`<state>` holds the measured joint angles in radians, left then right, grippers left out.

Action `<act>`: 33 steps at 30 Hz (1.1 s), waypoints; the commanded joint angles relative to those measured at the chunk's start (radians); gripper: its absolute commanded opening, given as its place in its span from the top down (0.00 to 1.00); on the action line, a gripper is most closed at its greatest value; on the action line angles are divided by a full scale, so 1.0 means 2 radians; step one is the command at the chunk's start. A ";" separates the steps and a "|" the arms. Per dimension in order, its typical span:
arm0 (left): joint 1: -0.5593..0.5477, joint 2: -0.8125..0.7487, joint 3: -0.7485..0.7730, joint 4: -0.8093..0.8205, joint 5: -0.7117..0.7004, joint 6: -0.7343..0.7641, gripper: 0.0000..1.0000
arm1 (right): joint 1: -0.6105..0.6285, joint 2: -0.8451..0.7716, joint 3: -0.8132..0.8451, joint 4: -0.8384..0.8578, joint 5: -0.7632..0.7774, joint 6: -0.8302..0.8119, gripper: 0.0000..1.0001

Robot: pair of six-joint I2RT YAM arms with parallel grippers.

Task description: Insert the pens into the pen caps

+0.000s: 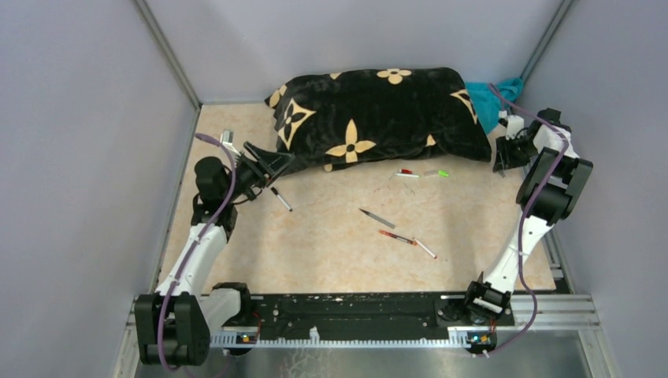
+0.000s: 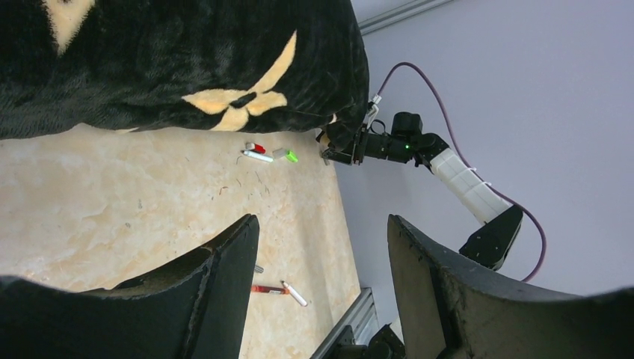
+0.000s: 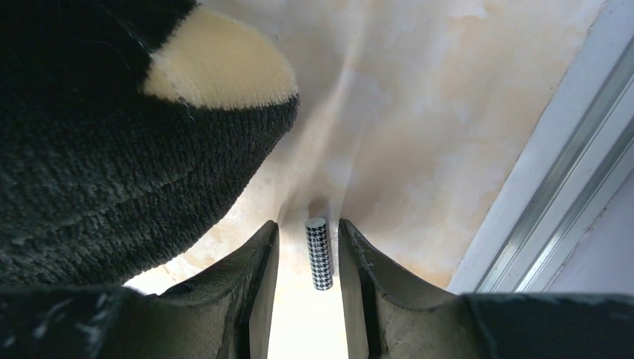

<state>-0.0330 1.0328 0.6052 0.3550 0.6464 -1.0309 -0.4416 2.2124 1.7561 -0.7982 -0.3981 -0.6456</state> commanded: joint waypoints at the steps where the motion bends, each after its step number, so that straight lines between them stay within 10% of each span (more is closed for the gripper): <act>1: -0.003 -0.005 0.017 -0.018 0.000 0.011 0.31 | 0.001 0.006 0.020 -0.030 0.010 0.002 0.65; 12: -0.003 -0.035 0.007 -0.041 -0.007 0.013 0.31 | 0.001 0.004 0.019 -0.065 0.028 -0.017 0.66; 22: -0.003 -0.025 0.021 -0.042 -0.001 0.014 0.31 | 0.008 0.009 0.024 -0.070 0.039 -0.015 0.95; 33: -0.003 -0.040 0.016 -0.048 -0.001 0.020 0.31 | 0.014 -0.069 -0.045 -0.048 -0.025 -0.025 1.00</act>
<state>-0.0330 0.9783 0.6113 0.2741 0.6403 -1.0149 -0.4332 2.1880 1.7302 -0.8970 -0.3614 -0.6785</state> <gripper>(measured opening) 0.692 0.063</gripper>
